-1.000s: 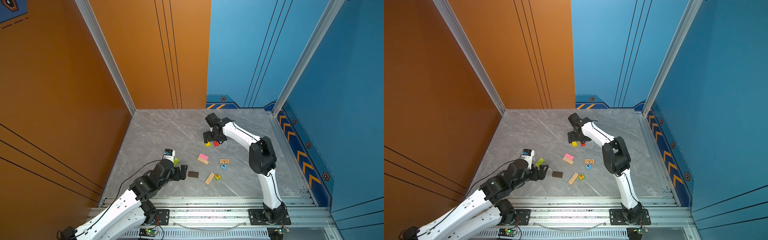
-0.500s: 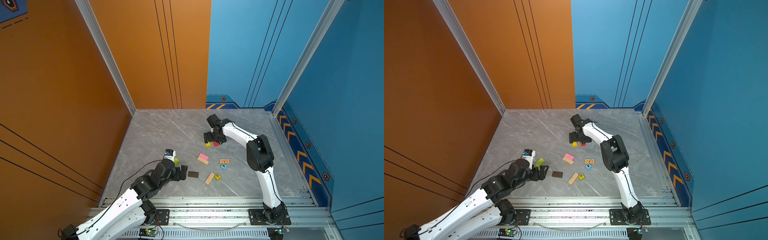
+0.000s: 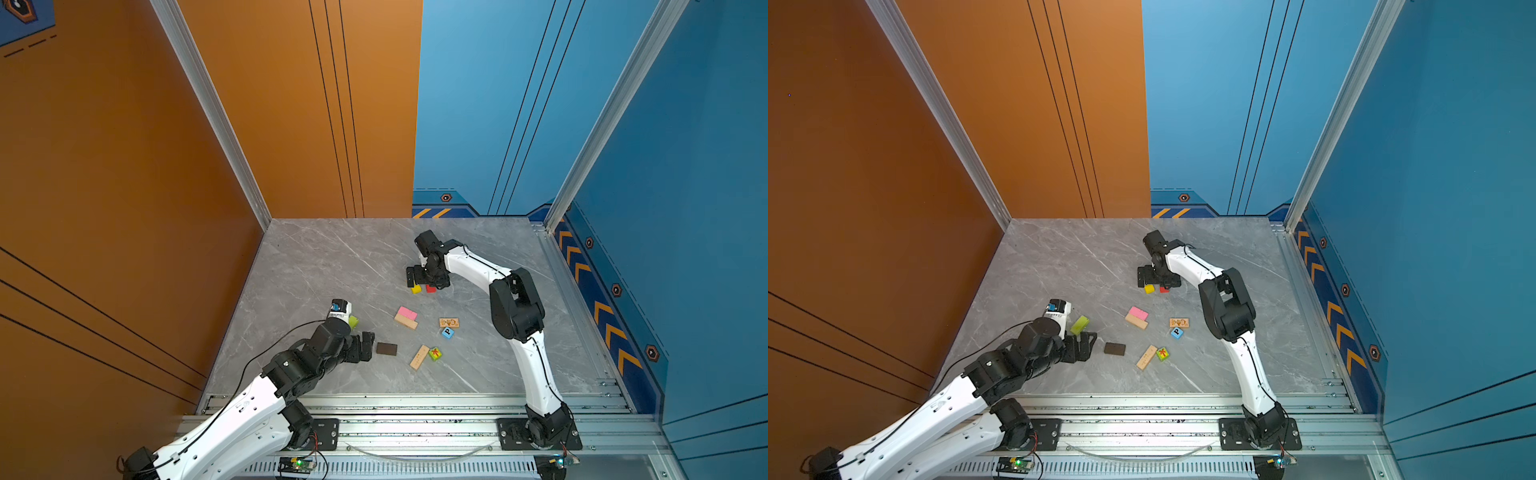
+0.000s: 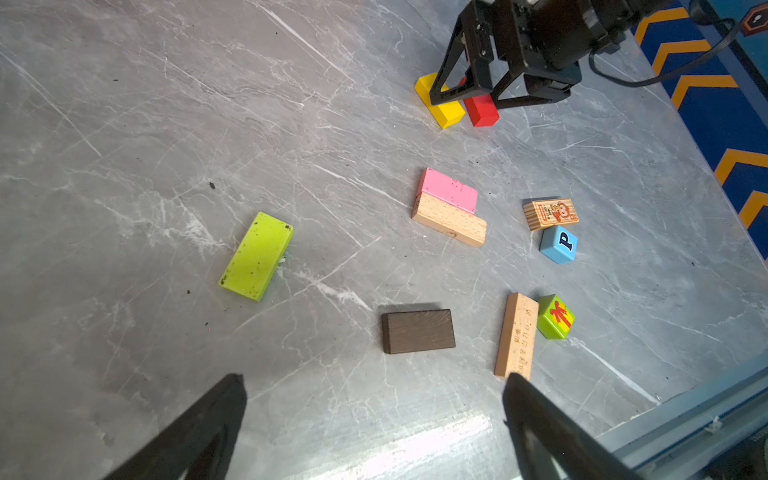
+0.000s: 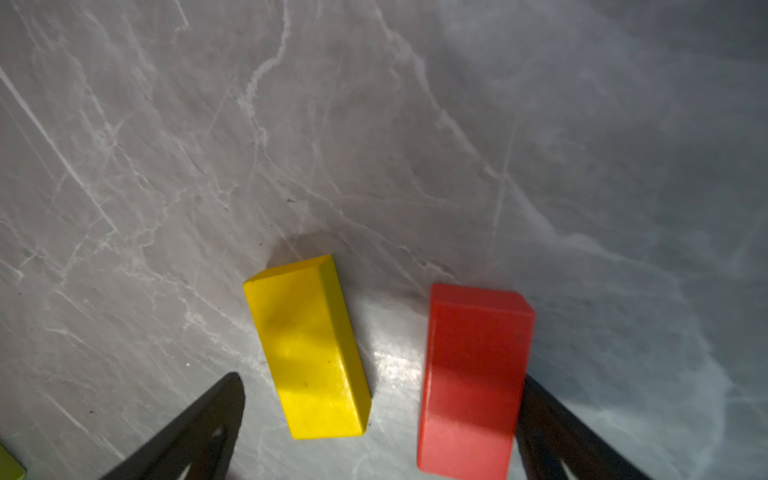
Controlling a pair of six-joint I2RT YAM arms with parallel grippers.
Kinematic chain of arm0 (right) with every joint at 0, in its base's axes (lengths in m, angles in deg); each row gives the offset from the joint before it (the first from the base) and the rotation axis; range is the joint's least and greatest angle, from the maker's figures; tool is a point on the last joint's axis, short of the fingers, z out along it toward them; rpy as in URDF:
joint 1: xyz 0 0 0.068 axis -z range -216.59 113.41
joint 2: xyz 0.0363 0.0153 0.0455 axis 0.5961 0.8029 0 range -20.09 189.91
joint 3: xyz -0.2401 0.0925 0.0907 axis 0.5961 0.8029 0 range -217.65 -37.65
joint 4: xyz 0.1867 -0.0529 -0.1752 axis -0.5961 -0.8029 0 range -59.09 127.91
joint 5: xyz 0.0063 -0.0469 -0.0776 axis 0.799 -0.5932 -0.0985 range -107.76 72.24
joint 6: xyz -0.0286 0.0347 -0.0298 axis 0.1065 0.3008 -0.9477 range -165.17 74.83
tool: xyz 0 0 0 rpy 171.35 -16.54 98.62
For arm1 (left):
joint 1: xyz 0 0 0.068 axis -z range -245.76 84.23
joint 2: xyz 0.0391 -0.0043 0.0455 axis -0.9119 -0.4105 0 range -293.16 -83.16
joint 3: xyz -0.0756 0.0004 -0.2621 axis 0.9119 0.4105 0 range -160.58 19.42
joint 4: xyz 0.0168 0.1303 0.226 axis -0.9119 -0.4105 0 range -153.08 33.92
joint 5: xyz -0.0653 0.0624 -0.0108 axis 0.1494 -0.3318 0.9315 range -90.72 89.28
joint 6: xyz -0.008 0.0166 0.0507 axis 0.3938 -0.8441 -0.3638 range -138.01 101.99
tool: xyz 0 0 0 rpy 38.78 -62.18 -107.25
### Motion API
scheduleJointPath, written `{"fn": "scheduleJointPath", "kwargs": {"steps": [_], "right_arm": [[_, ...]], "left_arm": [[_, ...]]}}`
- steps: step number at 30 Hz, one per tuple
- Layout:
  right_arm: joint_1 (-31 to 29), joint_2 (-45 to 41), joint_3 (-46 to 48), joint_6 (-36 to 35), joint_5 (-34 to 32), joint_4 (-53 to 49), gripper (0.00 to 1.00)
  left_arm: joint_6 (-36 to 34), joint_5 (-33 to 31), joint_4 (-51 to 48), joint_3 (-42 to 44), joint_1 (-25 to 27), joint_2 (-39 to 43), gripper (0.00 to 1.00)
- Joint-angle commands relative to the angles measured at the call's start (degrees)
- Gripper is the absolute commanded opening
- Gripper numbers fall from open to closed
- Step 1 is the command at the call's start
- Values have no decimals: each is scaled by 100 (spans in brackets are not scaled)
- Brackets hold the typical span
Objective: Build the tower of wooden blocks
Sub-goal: 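Lower the open right gripper around the yellow and red blocks, then close the right gripper to squeeze the yellow and red blocks together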
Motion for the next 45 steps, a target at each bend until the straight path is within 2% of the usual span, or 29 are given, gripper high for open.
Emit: {"fn": "scheduleJointPath", "kwargs": {"steps": [1,26,31,37,42,45], "right_arm": [[-29,198,-105,79,155,42,100],[-275,753,-1032,-5,-529,-635,99],[-284,809,-1103,34,-598,-686,93],[-285,812,-1053,61,-742,-773,74],[-280,758,-925,142,-907,-782,64],[-251,718,-844,298,-975,-776,63]], "left_arm": [[-51,-41,-165,-190,-66,59,98],[45,-64,-234,-102,-61,247,98],[51,-62,-216,-100,-52,241,98],[71,-59,-233,-67,-48,275,98],[93,-64,-261,-63,-42,335,98],[99,-60,-281,-64,-40,370,98]]}}
